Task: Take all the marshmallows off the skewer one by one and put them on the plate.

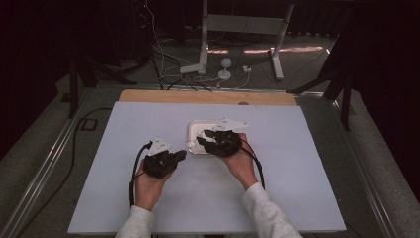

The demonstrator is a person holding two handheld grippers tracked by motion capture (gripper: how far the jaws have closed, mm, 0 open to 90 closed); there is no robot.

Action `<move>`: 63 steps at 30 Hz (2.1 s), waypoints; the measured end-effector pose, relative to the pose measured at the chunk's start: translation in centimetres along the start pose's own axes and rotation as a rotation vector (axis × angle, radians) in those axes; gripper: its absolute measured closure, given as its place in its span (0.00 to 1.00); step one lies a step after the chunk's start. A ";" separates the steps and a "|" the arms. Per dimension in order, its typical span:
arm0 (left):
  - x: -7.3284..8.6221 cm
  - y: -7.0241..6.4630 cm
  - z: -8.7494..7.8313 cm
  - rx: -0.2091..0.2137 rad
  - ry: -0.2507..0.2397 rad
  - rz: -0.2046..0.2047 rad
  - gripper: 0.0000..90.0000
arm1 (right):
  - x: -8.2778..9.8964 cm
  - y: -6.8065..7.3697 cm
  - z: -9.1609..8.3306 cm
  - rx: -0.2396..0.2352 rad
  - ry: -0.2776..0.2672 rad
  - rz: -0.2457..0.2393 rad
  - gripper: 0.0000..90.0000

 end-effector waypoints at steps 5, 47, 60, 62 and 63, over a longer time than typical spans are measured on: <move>0.0 0.0 -0.1 0.003 -0.002 -0.005 1.00 | 0.1 -0.1 -0.1 -0.002 0.002 0.004 0.74; -0.4 -1.1 -0.3 -0.050 0.003 0.000 1.00 | 0.2 0.3 0.4 0.261 0.032 -0.144 0.96; -0.9 -0.4 -2.0 -0.053 -0.016 -0.016 1.00 | 1.5 -3.3 0.4 0.269 0.038 0.052 0.97; -0.9 -0.7 -1.4 -0.050 -0.005 -0.005 1.00 | 1.5 -3.3 -0.1 0.191 0.007 0.079 0.96; -0.8 -0.9 -1.0 -0.050 0.007 0.005 1.00 | 1.4 -3.1 -0.1 0.151 -0.007 0.096 0.96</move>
Point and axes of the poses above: each handheld gripper's, and its own axes: z roughly forward along the jaws, x roughly out of its underside, y roughly to its left, the point moved 4 cm from there along z, roughly forward along the jaws, and after that the axes turned 7 degrees about -z, right-handed, at the moved point
